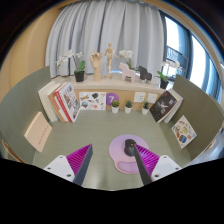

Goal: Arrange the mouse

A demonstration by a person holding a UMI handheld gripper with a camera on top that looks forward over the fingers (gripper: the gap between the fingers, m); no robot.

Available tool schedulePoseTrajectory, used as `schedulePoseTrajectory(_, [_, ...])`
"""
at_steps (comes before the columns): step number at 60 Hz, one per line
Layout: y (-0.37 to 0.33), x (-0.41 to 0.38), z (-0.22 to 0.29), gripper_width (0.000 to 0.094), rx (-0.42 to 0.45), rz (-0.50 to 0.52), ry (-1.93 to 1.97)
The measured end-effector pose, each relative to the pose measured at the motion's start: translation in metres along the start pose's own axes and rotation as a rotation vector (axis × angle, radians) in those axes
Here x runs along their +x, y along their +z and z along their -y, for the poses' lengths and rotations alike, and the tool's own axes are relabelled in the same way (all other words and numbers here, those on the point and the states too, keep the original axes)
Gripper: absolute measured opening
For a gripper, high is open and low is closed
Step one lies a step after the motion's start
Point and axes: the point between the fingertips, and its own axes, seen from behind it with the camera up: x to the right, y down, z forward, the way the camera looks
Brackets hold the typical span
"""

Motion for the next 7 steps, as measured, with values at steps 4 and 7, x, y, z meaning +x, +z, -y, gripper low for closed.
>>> schedulePoseTrajectory(4, [-0.011,-0.011,-0.003,0.0829,0.010,0.009,-0.004])
schedulePoseTrajectory(7, [-0.019,-0.019,-0.006,0.0829,0.014,0.020,-0.008])
